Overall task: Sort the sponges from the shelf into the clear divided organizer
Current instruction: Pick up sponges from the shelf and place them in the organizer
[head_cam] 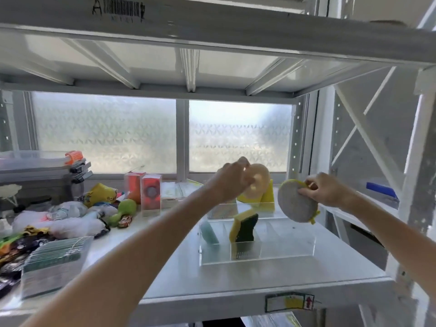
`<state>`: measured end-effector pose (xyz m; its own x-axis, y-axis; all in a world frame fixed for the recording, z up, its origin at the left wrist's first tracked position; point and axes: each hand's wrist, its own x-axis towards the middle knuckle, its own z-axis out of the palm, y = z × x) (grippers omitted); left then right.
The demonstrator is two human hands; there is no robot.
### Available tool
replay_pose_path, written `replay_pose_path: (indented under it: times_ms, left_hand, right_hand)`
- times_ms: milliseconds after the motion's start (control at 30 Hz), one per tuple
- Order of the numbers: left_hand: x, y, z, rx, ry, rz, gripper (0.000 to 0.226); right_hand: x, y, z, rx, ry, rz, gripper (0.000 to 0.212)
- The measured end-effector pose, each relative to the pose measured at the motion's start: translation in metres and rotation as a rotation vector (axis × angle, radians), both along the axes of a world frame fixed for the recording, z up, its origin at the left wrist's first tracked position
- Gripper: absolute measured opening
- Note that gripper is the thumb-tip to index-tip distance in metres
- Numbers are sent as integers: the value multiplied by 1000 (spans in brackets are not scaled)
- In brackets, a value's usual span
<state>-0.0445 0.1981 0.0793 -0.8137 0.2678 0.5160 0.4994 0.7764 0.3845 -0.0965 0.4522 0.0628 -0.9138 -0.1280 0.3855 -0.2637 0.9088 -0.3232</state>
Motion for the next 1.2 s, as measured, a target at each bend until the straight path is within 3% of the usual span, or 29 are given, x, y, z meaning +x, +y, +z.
replay_pose_path:
  times_ms: [100,200,333,467,633,767,900,1200]
  left_hand:
    - [-14,56,-18,-71,-56,-22,36]
    - [-33,86,-36,-245,-91,97,30]
    - [-53,91,-59,-376,-192,246,26]
    - [-60,88,-64,-418,-178,302,27]
    - [-61,83,-60,-453,-113,319,39]
    - [-64,82,-70,-412,-200,270,28]
    - [-63,90,-77,-410,-169,225,22]
    - [-67,75,-84,-756,-25,188,30]
  right_hand:
    - [-1,17,-13,-21,-21,-8,24]
    - [-1,29,-17,-30,-19,-24,26]
    - [1,35,-18,-16,-22,4,22]
    - [-6,22,-22,29,-7,-7,25]
    - [-19,6,-29,77,-31,38,32]
    - [-22,4,-30,201,-119,64,30]
    - [-26,-5,-32,213,-149,103,33]
    - [-39,-9,-60,182,-32,114,14]
